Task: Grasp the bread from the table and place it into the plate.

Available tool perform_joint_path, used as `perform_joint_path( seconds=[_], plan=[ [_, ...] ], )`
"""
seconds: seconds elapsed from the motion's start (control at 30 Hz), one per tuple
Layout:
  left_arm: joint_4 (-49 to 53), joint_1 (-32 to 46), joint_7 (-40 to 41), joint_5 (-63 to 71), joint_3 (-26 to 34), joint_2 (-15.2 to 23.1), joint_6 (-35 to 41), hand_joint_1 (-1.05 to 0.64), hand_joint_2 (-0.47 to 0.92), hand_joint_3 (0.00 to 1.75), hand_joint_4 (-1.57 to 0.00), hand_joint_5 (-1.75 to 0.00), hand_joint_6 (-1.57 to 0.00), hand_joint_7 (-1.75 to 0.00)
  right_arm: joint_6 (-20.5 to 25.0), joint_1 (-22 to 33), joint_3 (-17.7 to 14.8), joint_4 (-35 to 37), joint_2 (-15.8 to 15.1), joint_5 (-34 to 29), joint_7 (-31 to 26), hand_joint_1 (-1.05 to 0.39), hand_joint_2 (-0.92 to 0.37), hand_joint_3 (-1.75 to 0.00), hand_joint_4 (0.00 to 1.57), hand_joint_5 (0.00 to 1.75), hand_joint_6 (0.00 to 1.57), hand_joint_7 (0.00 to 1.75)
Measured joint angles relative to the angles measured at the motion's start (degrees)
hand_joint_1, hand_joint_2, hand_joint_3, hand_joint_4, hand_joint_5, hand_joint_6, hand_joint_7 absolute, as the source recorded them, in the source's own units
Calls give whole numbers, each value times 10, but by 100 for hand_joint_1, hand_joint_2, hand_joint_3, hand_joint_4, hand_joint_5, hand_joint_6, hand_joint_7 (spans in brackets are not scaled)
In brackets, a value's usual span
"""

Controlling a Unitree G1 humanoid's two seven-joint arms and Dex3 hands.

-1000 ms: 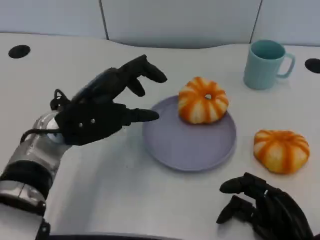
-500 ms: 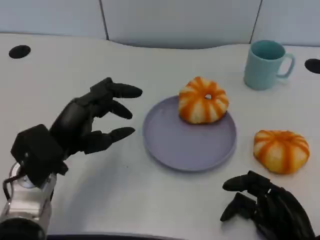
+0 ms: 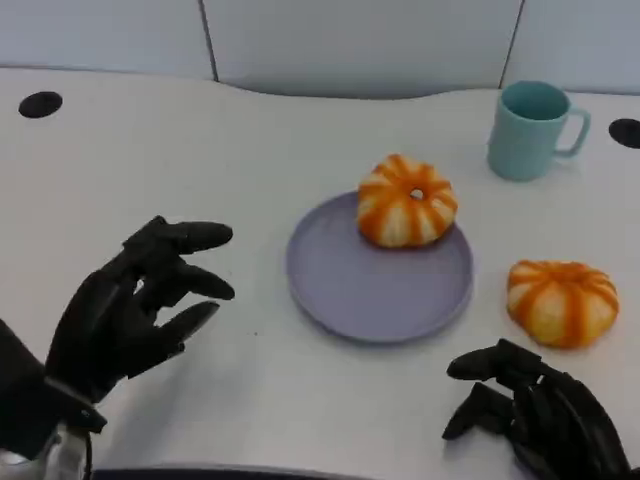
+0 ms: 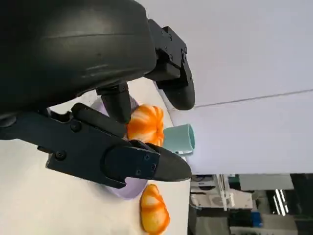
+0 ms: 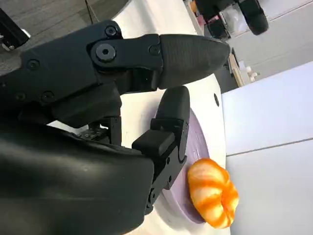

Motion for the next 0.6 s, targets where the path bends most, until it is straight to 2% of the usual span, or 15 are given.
perform_joint_path(
  seconds=[0.43, 0.47, 0.57, 0.6],
  plan=[
    [-30, 64, -12, -34, 30, -34, 56, -63, 92, 23, -21, -137, -32, -91, 3, -1, 0, -1, -2, -3, -6, -47, -92, -44, 55, 148, 56, 104],
    [-30, 64, -13, -35, 31, -35, 57, -63, 92, 23, -22, -139, -32, -93, 4, -1, 0, -1, -2, -3, -6, -47, -92, -44, 54, 148, 56, 104],
    [-26, 66, -12, -23, 34, -37, 48, -62, 92, 22, -25, -155, -25, -123, 4, -1, 0, -1, -2, -3, -9, -46, -92, -44, 53, 148, 54, 105],
    [-20, 68, -8, -11, 35, -40, 30, -62, 92, 22, -25, -156, -24, -126, 5, -1, -1, -2, -1, -3, -11, -46, -92, -45, 52, 148, 54, 105]
  ],
)
